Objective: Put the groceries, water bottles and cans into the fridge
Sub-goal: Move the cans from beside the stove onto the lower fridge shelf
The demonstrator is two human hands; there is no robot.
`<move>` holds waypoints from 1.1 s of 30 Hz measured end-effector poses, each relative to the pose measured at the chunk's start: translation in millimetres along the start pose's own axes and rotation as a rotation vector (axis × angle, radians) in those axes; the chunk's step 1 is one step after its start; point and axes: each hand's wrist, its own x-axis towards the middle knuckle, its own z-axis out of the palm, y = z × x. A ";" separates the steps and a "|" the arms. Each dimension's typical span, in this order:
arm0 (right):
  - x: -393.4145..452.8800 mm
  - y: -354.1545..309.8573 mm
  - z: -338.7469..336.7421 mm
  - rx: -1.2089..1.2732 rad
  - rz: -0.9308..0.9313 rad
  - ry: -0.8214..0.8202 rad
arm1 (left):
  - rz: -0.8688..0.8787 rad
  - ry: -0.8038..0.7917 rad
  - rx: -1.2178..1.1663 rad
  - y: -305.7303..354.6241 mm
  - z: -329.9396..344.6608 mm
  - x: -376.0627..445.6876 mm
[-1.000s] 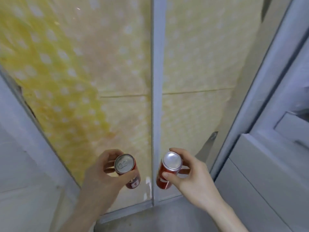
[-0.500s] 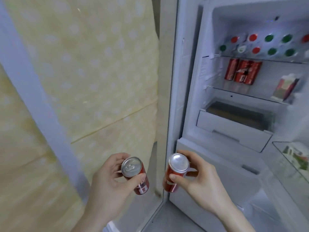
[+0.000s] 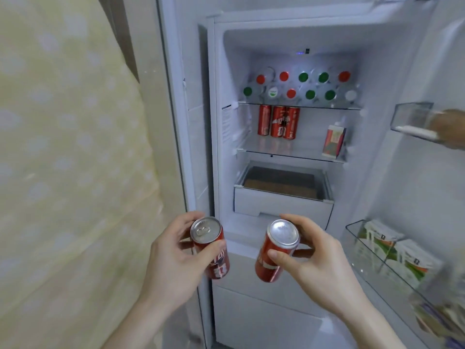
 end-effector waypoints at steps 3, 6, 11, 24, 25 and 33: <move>30.3 11.5 -8.4 -0.001 -0.011 0.058 | 0.029 -0.013 -0.031 2.1 27.1 35.9; 64.9 21.2 -15.2 0.023 -0.026 0.093 | 0.053 -0.010 -0.053 7.8 53.3 71.3; 124.0 30.1 -23.7 0.081 -0.053 0.148 | 0.109 -0.001 -0.064 29.1 88.6 132.8; 229.9 49.6 -33.2 0.192 -0.002 0.400 | 0.137 -0.021 -0.097 54.7 170.6 302.8; 237.8 50.8 -33.0 0.190 0.004 0.426 | 0.134 -0.021 -0.107 52.6 176.0 313.1; 300.9 50.7 -24.1 0.177 0.033 0.581 | 0.118 -0.030 -0.175 31.7 218.9 384.4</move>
